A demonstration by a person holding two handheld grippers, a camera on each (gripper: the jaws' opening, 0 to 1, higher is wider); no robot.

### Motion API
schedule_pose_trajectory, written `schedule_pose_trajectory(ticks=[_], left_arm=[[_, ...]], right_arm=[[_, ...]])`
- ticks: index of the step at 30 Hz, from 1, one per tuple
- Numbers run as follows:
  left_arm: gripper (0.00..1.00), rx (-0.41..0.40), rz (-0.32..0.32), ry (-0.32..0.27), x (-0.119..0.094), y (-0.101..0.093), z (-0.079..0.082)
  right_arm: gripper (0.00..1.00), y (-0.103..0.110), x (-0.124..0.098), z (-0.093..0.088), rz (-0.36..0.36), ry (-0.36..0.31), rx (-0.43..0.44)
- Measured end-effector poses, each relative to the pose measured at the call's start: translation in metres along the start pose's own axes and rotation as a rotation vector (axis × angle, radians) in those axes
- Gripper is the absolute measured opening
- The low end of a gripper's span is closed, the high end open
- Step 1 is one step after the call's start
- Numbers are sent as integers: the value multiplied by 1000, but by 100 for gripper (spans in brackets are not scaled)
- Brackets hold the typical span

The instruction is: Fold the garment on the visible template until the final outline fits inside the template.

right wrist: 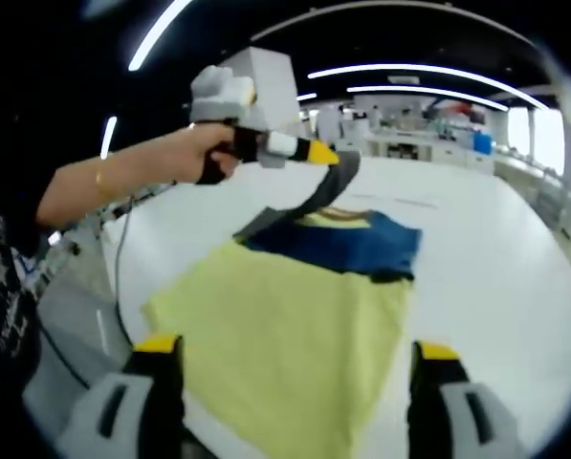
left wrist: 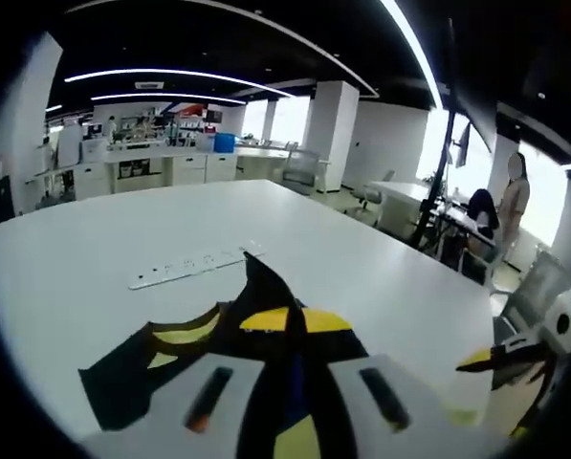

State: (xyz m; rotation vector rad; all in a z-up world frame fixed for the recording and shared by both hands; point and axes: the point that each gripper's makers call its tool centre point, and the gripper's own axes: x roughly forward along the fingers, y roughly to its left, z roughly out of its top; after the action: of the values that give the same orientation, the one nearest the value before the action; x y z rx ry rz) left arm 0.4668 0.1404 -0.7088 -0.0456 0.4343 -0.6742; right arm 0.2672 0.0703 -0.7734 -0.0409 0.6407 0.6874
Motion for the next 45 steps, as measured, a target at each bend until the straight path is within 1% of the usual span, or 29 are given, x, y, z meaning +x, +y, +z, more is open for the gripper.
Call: schedule_pose_trajectory(ticks=[3,7,8,10,14,16,20,22,24,27,28,29,31,33,34,36,39,40,43,45], left_arm=[[0,-4,-10,31,10,-6,-14],[0,-10,-32,67,20,-17,-31],[0,-7,-36,86,22,-20,-38],[0,-1,-42,98,26,-24,-44],[0,-47,-60,117,32,-31,-58],[0,-85,-63,133,35,-32,-65],[1,-80,-81,166,40,-37,-84],[3,-81,-93,180,39,-39,-91],[9,-96,-105,184,37,-44,-97],[20,-88,-127,183,37,-47,-97],[26,-80,-136,174,36,-48,-96],[34,-77,-140,169,36,-48,-95],[47,-64,-150,158,32,-50,-93],[55,-40,-157,145,29,-49,-90],[60,-29,-160,138,26,-47,-88],[66,-19,-160,130,19,-43,-85],[75,-15,-154,89,7,-29,-74],[79,-12,-152,87,4,-26,-73],[85,18,-142,77,-11,-15,-68],[88,20,-137,63,-22,-6,-65]], right_arm=[[99,-1,-1,-2,-1,10,-15],[99,-3,-3,-3,-2,7,-11],[99,-3,-3,-3,-2,8,-10],[99,-3,-4,-5,-7,9,-7],[99,-3,-7,-9,-11,21,0],[99,-3,-9,-11,-14,23,1],[99,-6,-12,-12,-24,19,10],[99,-7,-13,-13,-25,18,10],[99,-7,-13,-14,-23,21,12],[99,-7,-13,-15,-18,23,13],[99,-6,-13,-15,-12,22,13],[99,-6,-13,-14,-8,21,14],[99,-4,-12,-13,6,21,13],[99,-3,-10,-13,26,30,7],[99,-4,-10,-13,32,35,0],[99,-5,-9,-12,42,41,-12],[99,-4,-8,-13,67,63,-40],[99,-3,-8,-13,74,71,-52],[99,-3,-8,-14,91,88,-81],[99,0,-8,-13,113,97,-98]])
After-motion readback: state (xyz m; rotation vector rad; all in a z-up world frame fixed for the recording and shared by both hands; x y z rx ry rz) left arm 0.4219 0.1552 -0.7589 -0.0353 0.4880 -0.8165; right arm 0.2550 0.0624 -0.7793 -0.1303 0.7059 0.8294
